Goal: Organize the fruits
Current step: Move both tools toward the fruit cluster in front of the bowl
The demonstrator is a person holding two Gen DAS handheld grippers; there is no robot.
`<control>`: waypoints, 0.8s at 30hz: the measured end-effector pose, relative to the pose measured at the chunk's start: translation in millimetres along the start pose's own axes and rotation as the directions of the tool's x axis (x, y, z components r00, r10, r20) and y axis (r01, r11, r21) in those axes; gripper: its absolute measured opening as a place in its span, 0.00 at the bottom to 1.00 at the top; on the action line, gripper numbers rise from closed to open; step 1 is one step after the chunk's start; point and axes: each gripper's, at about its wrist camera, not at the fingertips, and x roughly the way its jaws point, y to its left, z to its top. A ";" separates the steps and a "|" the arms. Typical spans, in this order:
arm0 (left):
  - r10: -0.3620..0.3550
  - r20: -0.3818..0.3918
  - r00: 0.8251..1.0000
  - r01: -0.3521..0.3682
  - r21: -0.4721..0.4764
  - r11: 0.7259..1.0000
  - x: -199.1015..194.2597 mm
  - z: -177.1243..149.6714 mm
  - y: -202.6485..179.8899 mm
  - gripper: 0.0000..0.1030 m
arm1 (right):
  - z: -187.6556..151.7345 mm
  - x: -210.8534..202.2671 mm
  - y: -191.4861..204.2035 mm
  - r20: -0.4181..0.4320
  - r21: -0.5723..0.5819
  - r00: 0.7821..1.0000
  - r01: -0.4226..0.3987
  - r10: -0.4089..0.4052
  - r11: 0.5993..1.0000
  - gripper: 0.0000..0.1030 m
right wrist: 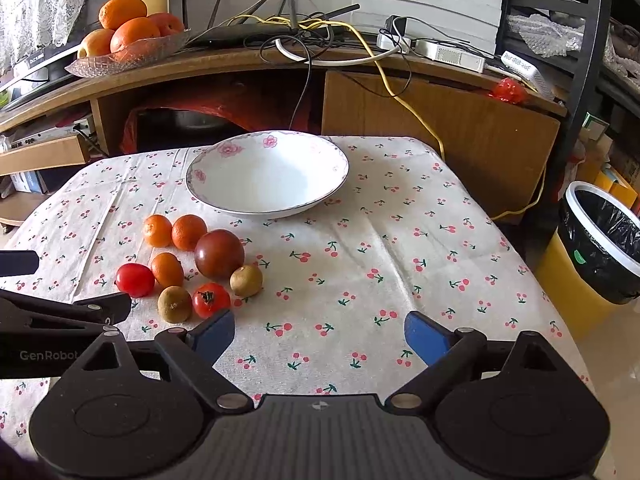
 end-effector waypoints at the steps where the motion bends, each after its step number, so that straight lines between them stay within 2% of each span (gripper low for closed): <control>1: 0.001 0.001 1.000 -0.001 0.000 1.000 0.0 0.1 0.0 1.00 | 0.1 0.1 0.4 0.000 0.000 1.000 0.000 0.000 1.000 0.85; 24: 0.005 0.004 1.000 -0.005 0.011 1.000 0.0 -1.0 -1.9 0.99 | -0.8 1.3 2.7 -0.002 -0.005 1.000 -0.004 0.004 1.000 0.84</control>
